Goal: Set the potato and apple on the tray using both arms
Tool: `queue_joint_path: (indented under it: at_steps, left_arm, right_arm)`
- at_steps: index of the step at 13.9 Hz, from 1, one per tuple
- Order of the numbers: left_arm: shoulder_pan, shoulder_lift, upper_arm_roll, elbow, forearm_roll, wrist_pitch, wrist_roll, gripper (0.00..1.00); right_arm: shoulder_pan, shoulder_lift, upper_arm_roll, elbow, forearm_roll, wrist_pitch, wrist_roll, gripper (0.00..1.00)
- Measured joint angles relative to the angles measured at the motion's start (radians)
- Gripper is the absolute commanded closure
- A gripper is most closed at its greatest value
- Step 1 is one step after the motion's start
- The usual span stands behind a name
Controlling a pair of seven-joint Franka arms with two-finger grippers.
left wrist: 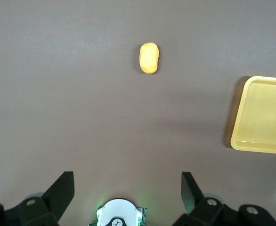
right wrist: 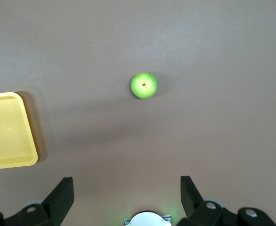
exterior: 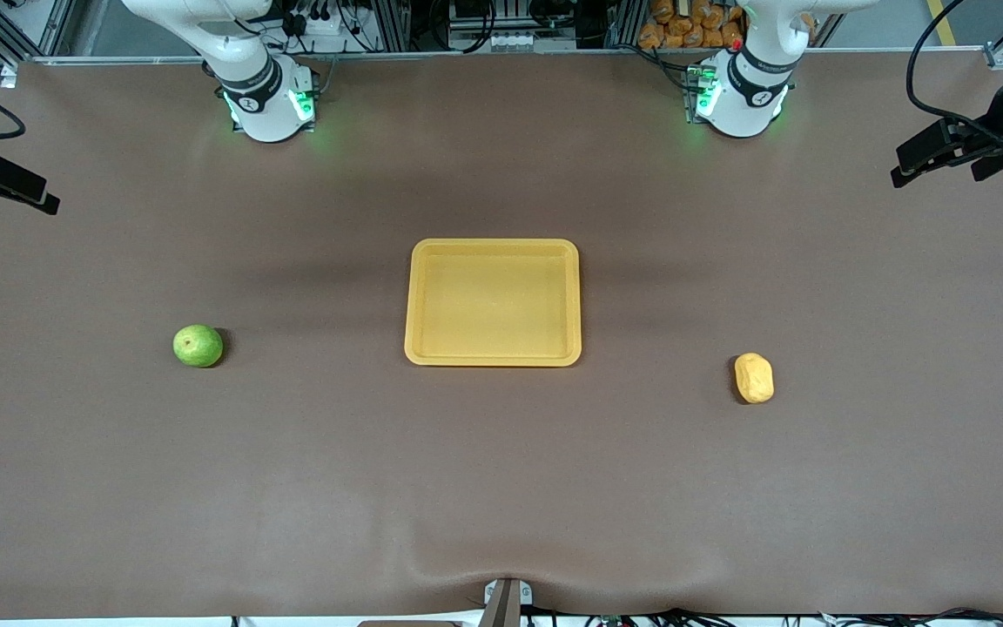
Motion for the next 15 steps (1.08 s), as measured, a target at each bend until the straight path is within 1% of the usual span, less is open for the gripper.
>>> queue_joint_path:
  at_steps: [15]
  left_arm:
    - [0.000,0.008,0.007,-0.009,0.001,-0.020,0.000,0.00]
  right_arm:
    - [0.000,0.000,0.000,0.004,0.000,-0.003,0.000,0.00]
